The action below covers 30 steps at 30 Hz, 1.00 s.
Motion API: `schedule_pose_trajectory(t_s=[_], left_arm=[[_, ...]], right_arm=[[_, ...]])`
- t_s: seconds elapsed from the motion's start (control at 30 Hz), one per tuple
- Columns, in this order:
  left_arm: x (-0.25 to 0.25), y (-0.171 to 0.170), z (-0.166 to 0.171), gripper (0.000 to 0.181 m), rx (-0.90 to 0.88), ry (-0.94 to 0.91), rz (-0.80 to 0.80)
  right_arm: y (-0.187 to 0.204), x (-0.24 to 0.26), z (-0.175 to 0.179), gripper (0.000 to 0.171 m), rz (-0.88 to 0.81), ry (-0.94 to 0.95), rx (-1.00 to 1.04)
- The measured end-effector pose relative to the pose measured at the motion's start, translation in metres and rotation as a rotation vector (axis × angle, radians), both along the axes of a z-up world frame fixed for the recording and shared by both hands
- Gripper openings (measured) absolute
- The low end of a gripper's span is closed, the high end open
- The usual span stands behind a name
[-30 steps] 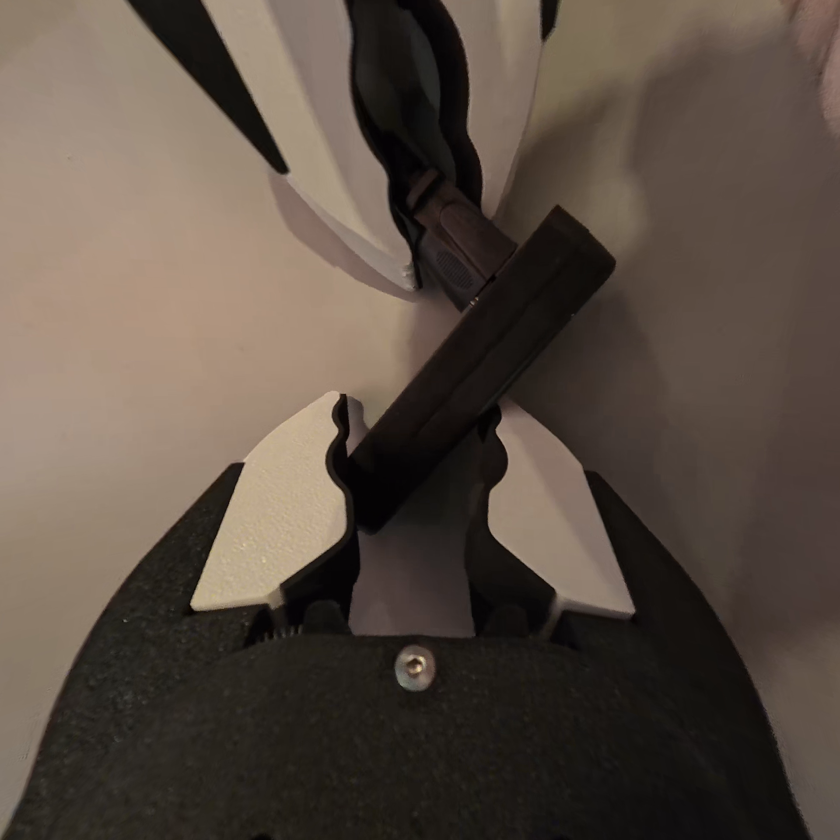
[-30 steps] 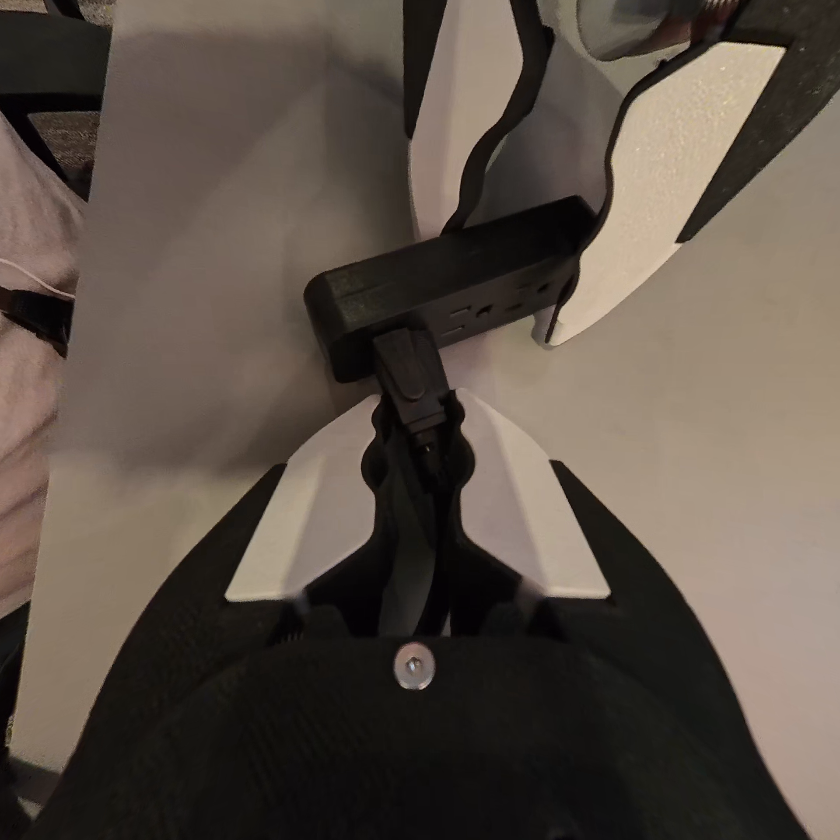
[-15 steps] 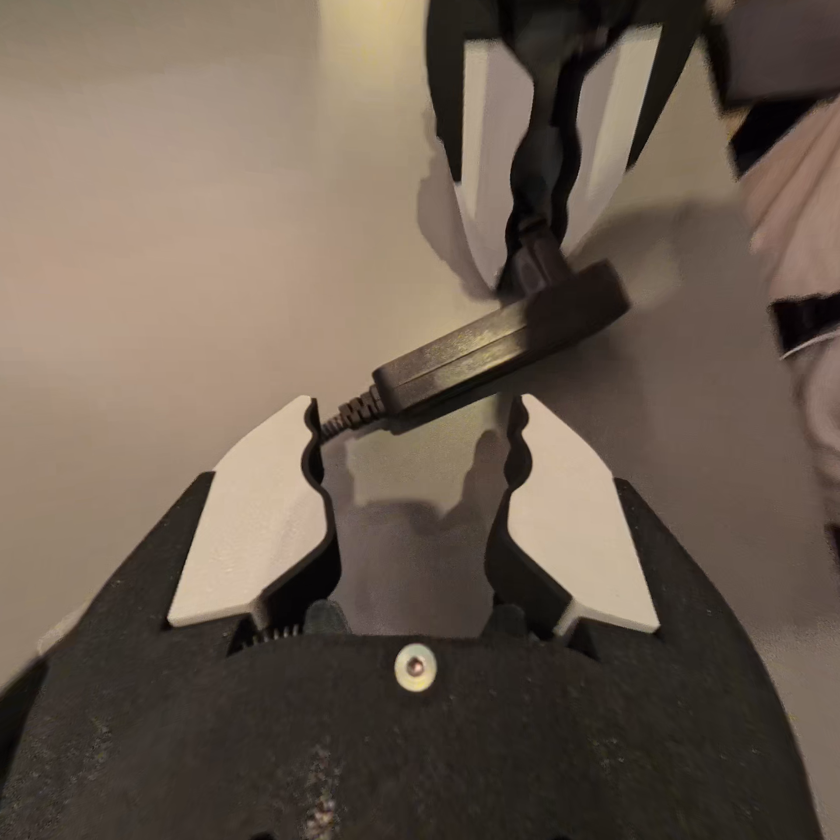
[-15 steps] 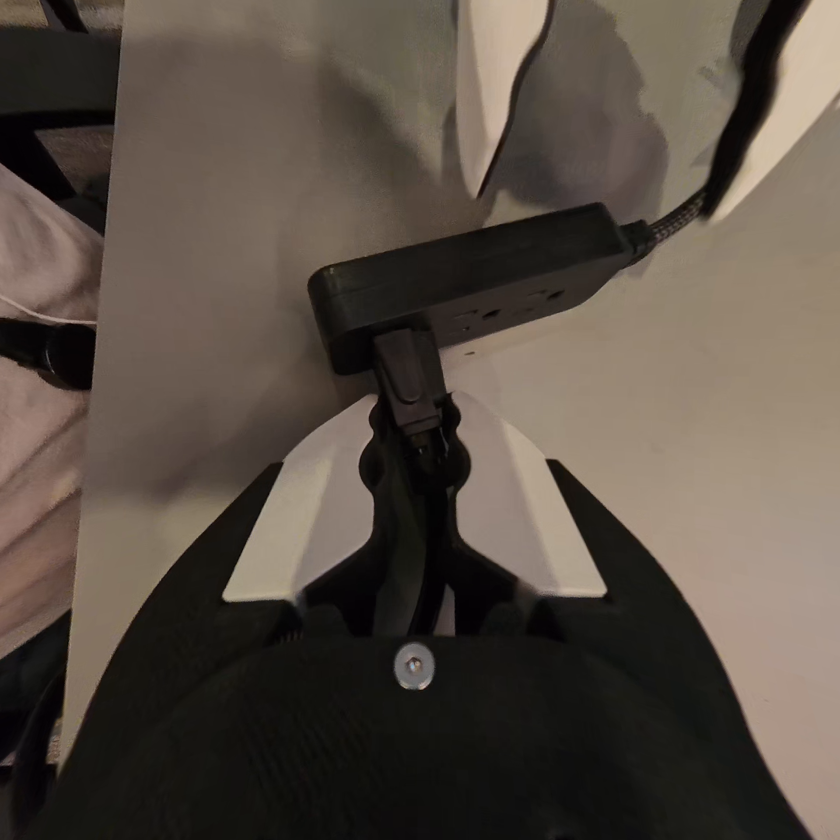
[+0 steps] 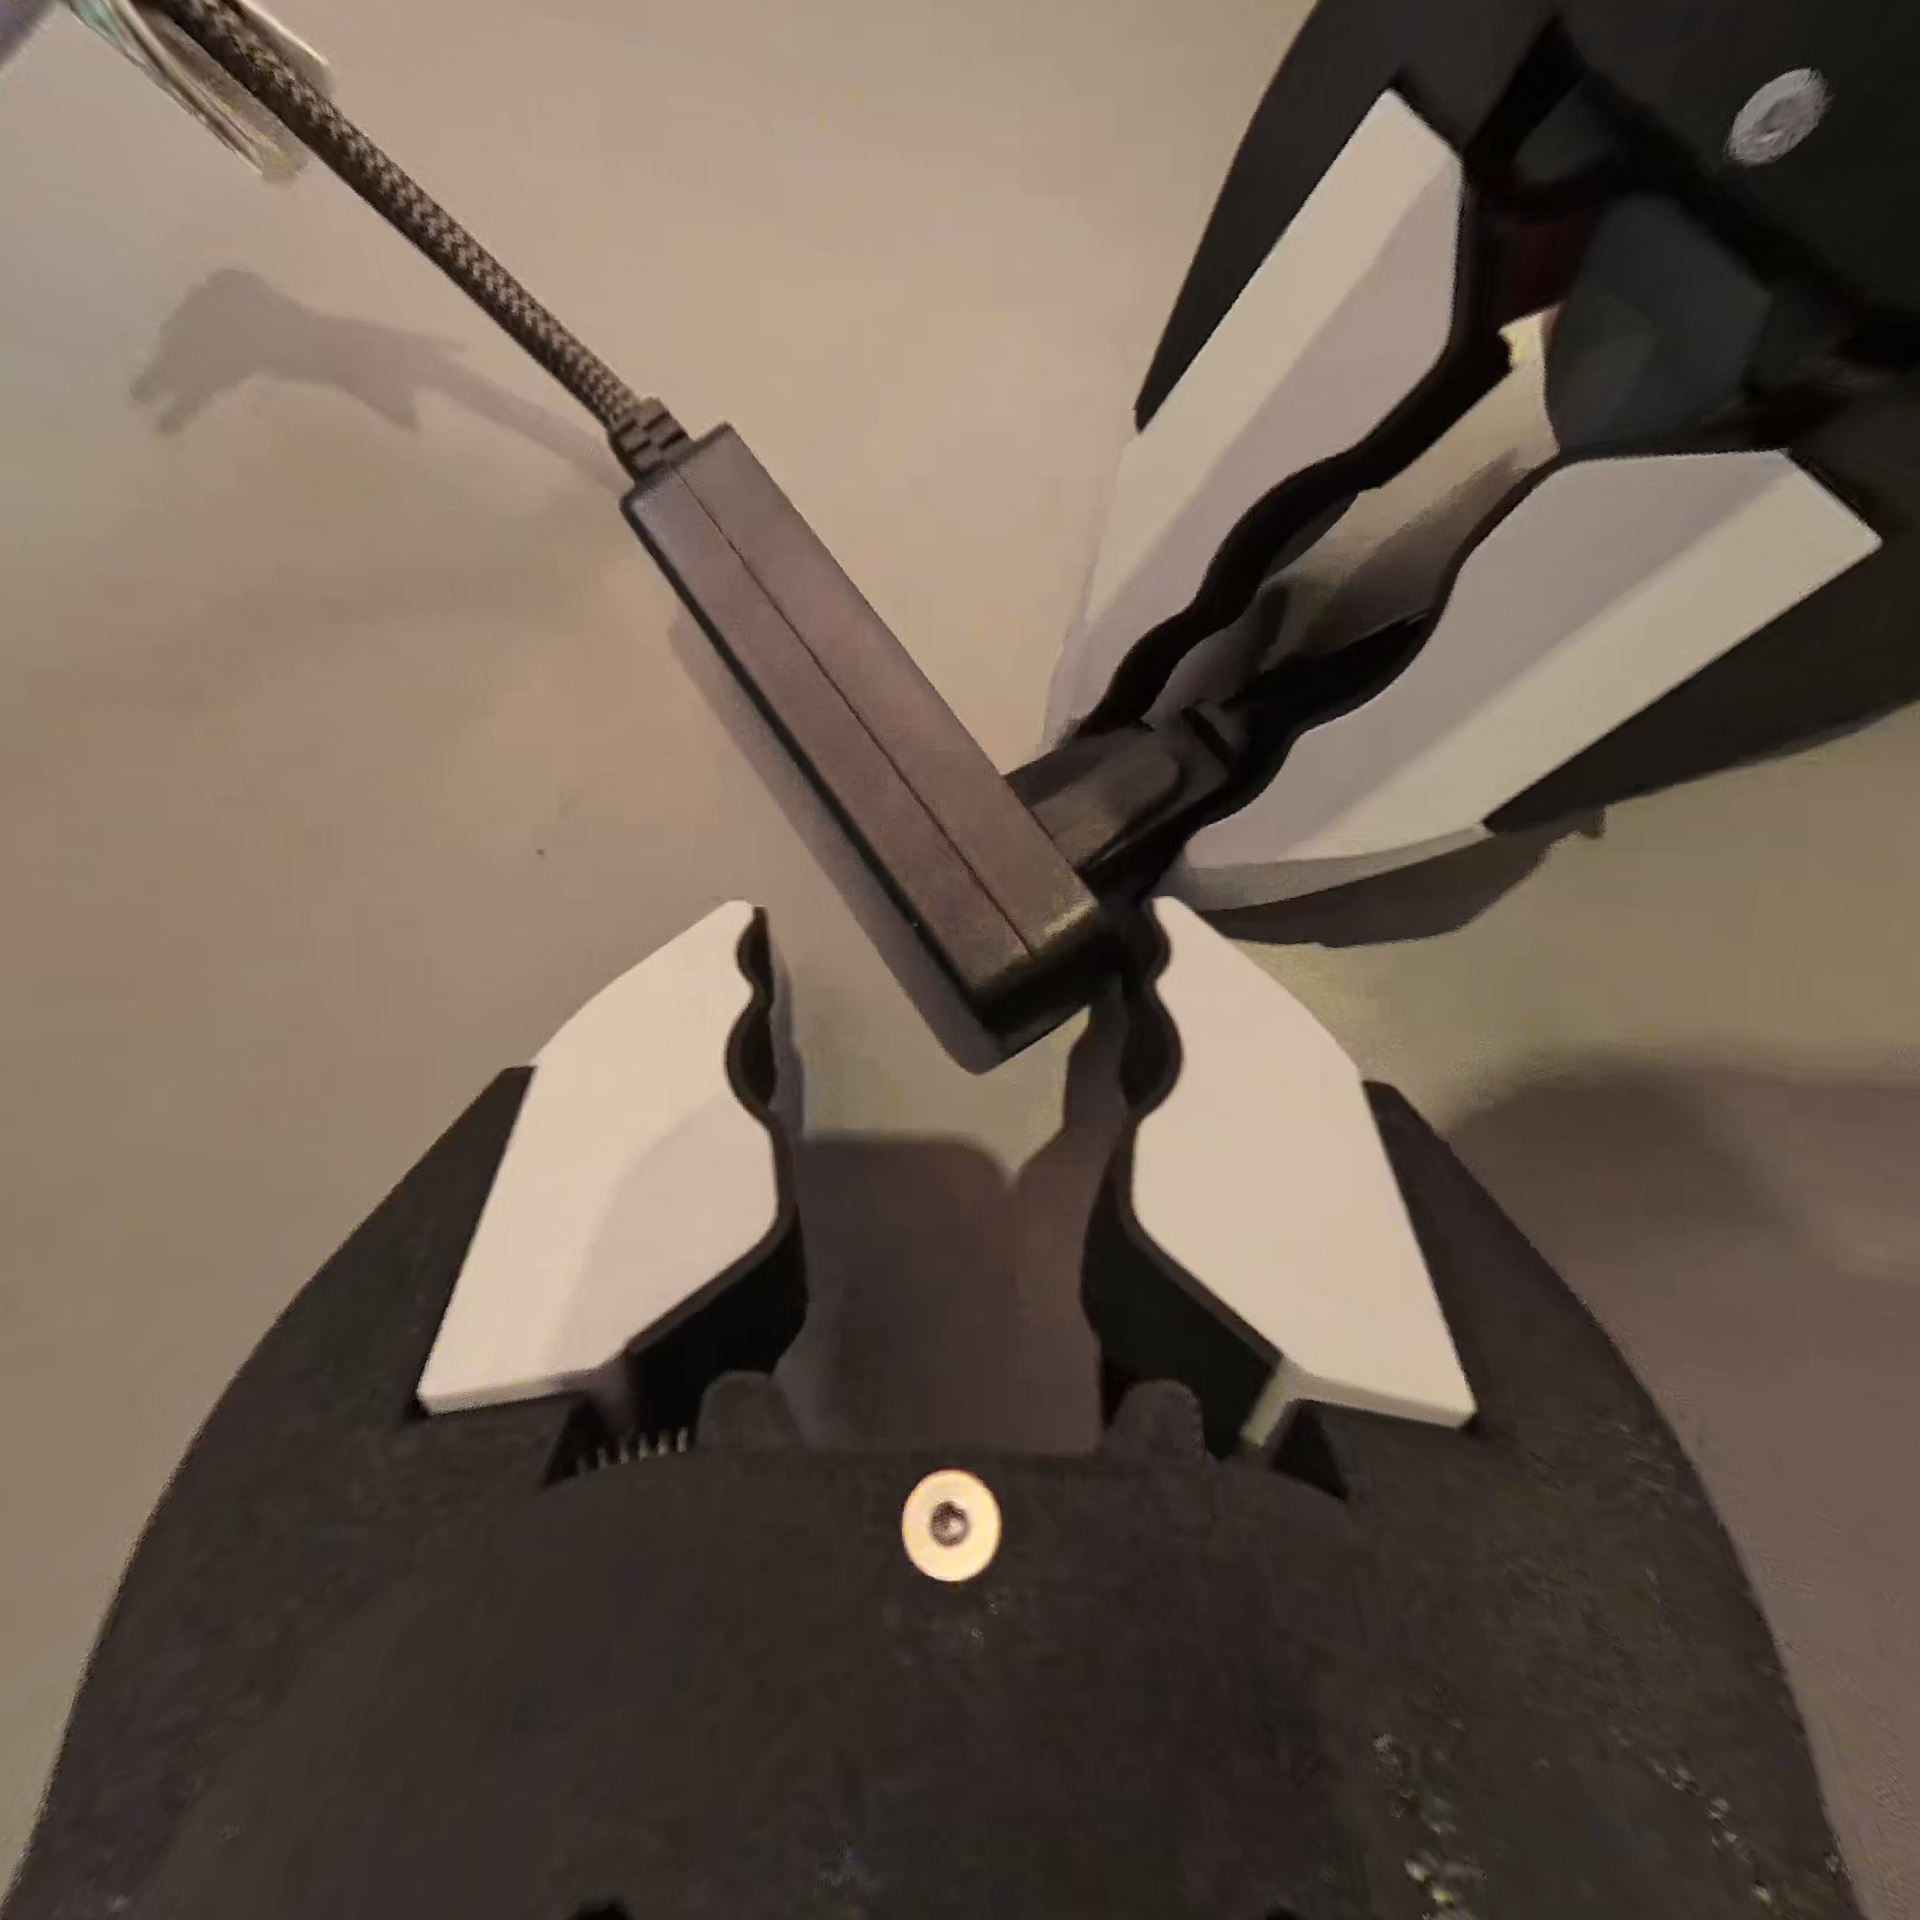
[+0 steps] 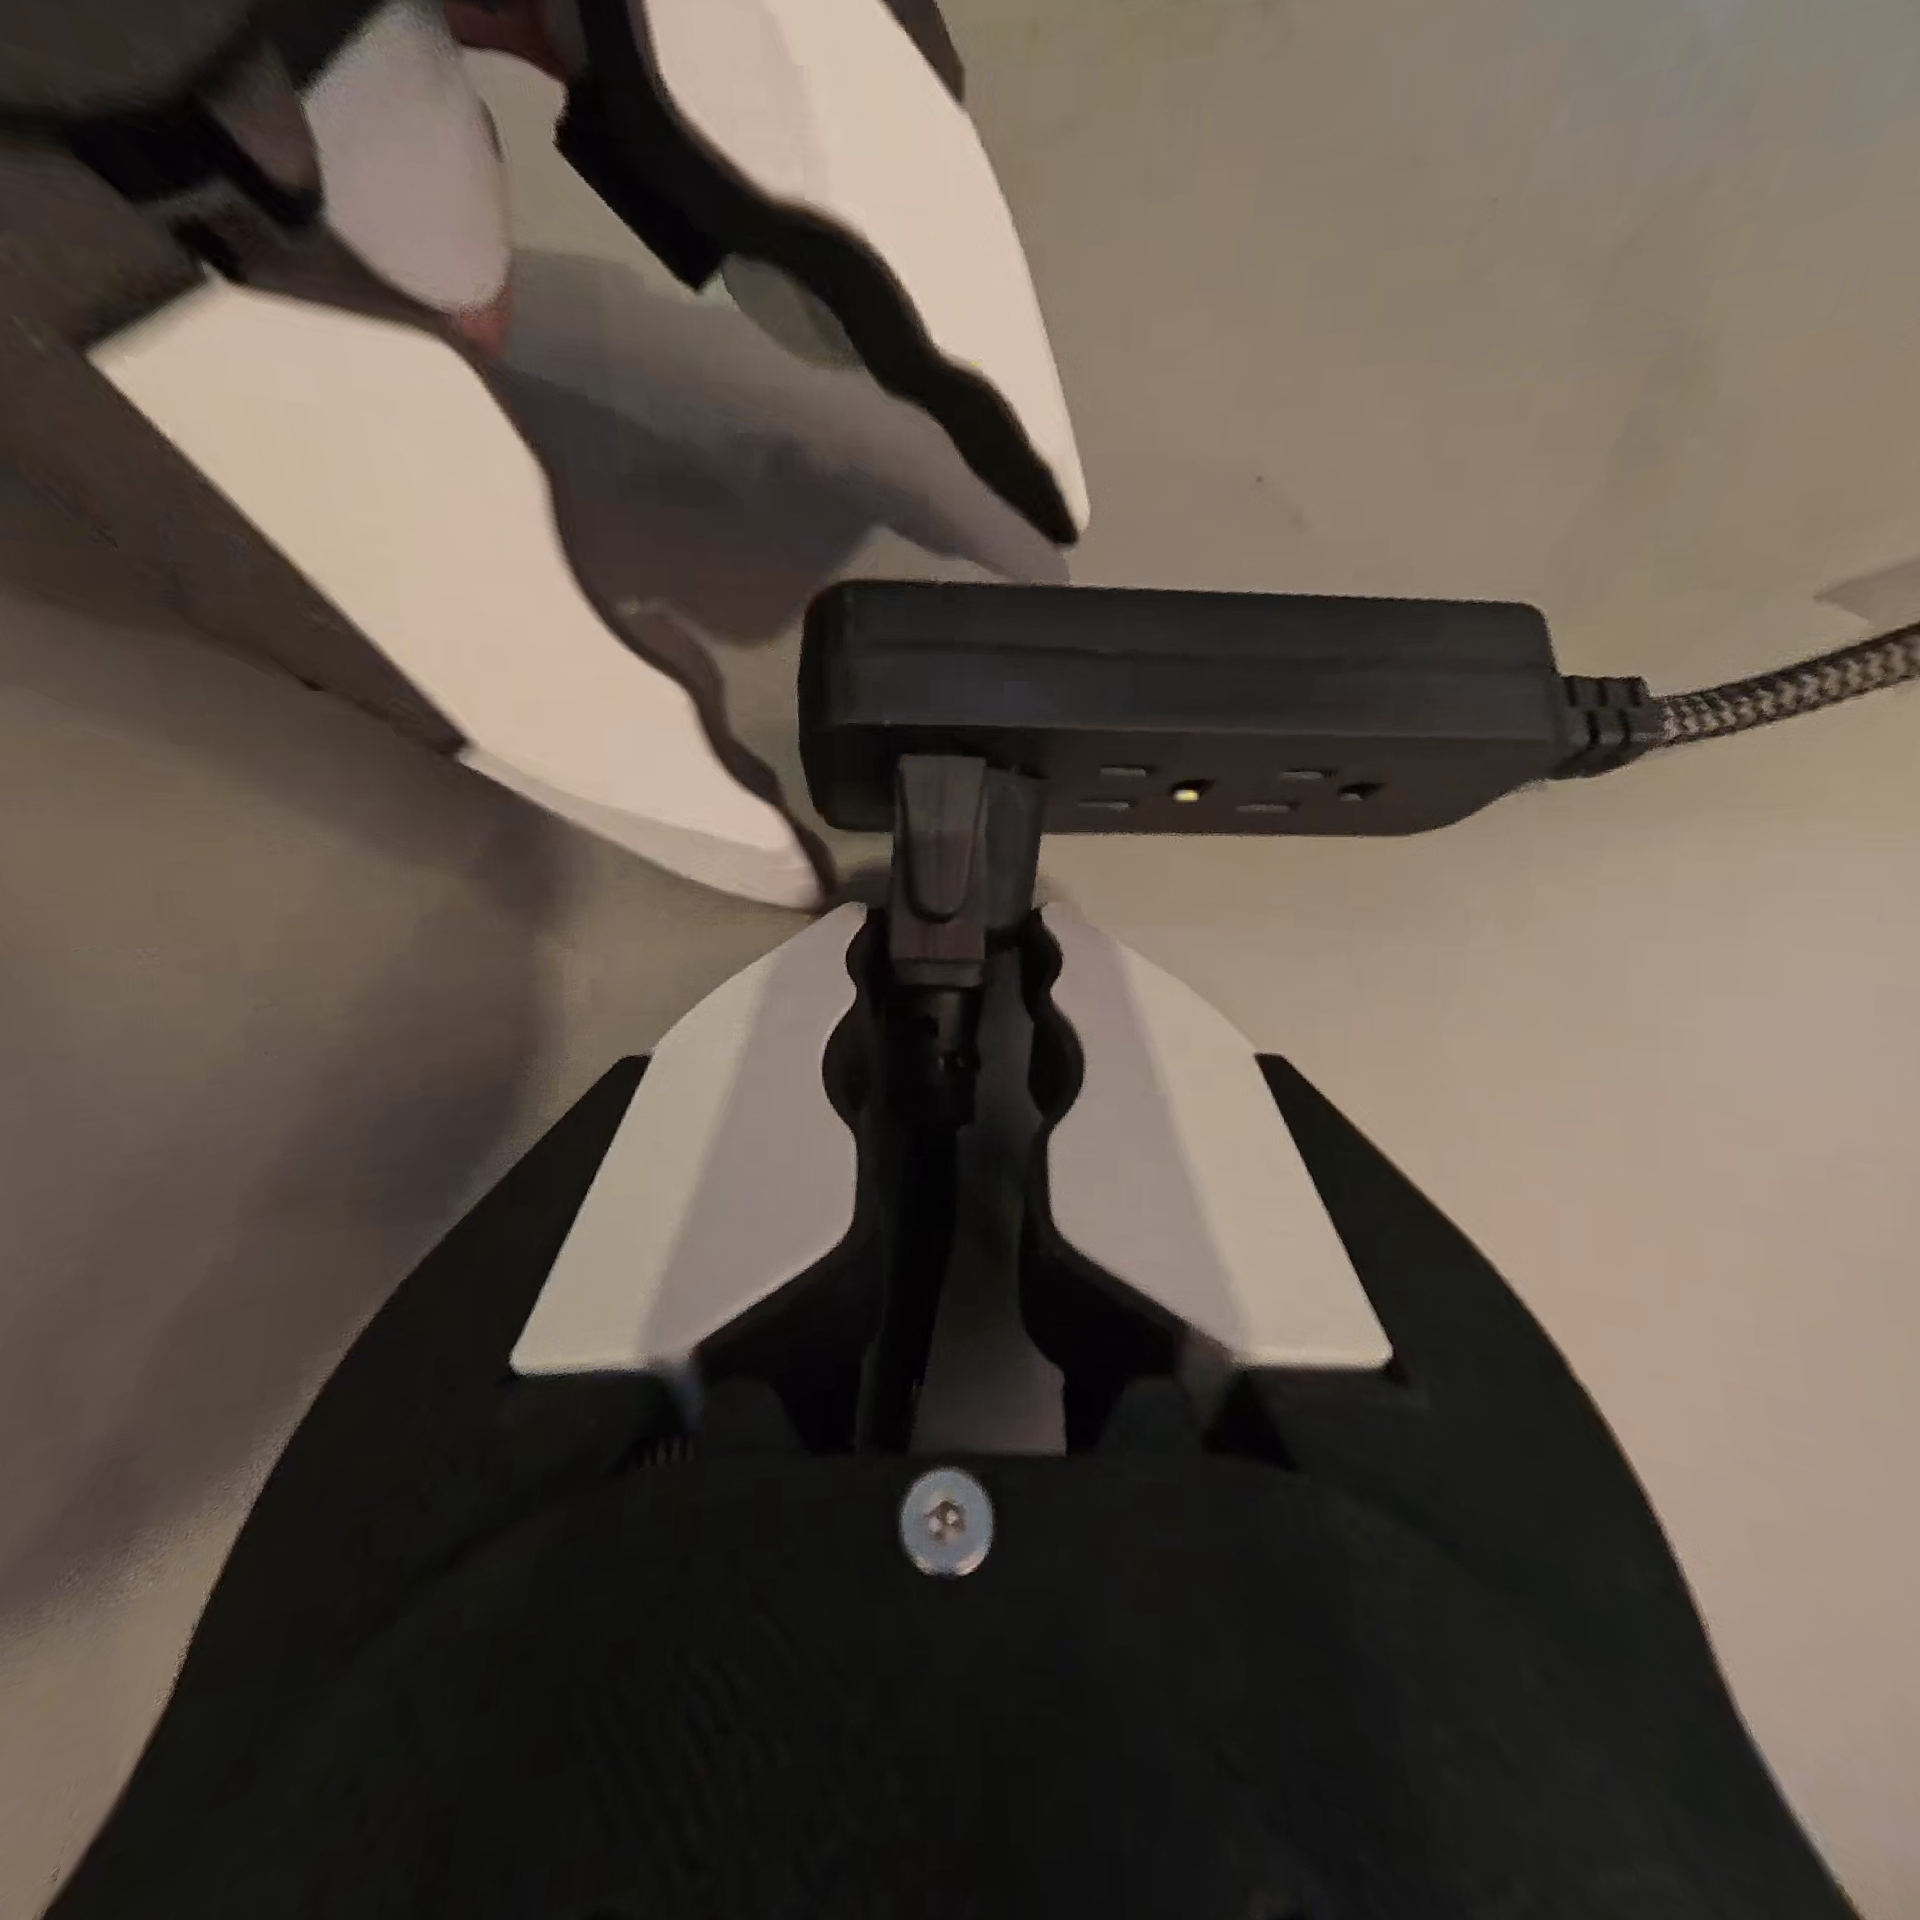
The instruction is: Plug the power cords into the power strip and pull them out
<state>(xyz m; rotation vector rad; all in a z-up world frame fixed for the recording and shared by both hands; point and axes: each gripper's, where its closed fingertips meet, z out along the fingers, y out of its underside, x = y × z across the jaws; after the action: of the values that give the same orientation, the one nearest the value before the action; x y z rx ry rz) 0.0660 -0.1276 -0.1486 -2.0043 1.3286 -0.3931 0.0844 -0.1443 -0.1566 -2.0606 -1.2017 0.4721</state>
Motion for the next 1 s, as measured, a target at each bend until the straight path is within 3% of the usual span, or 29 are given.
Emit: schedule_pose_trajectory(t_s=[0.07,0.1,0.27,1.0], left_arm=[[0.0045,-0.0068,-0.0029,0.042,-0.066,-0.038,-0.03],[0.005,-0.007,-0.0034,0.039,-0.096,-0.063,-0.024],[0.0031,-0.0031,-0.0041,0.038,-0.097,-0.052,-0.019],[0.0012,-0.0032,-0.0055,0.033,-0.1,-0.109,-0.058]], right_arm=[[0.0031,-0.002,0.0005,0.028,0.016,-0.01,0.009],[0.0045,-0.0026,0.0007,0.028,0.029,-0.021,0.011],[0.0077,-0.0057,-0.0003,0.028,0.043,0.006,-0.051],[0.0064,-0.0032,0.0026,0.03,0.074,0.068,0.01]])
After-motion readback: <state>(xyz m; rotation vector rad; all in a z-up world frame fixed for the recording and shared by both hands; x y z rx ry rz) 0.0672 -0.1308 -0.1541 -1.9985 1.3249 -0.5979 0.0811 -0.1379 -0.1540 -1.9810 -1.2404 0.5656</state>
